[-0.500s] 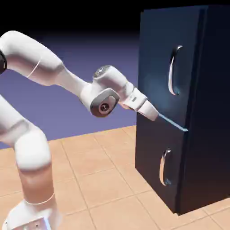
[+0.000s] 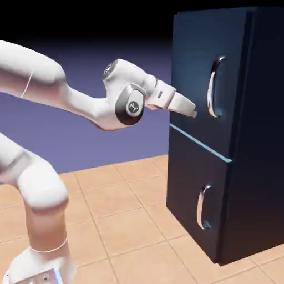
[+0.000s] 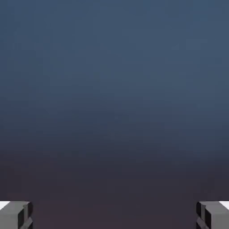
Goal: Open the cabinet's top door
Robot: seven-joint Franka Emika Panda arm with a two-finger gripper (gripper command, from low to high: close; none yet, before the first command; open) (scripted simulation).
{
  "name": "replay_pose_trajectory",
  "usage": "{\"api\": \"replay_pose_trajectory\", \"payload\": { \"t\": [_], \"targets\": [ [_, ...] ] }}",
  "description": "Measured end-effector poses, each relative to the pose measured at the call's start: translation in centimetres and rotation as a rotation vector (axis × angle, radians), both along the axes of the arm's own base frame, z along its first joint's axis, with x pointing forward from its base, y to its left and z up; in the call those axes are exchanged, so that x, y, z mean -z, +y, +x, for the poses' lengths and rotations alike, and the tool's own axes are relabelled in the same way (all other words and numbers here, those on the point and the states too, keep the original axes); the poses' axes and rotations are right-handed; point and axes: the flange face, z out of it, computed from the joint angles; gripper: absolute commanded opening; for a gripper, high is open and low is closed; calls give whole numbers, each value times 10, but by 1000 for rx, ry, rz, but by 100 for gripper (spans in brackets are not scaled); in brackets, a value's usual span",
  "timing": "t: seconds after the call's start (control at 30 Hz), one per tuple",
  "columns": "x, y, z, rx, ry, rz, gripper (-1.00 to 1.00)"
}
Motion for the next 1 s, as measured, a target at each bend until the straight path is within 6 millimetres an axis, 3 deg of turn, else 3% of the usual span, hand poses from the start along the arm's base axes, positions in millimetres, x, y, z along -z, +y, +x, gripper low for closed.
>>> {"api": "replay_pose_trajectory", "payload": {
  "t": [0.27, 0.5, 0.77, 1.0],
  "targets": [
    [-33, -14, -18, -11, -135, 6, 0],
    [-50, -34, -34, -15, -244, 21, 0],
    [-54, -67, -46, -14, -352, 48, 0],
    [-45, -101, -51, -11, -429, 79, 0]
  ]
}}
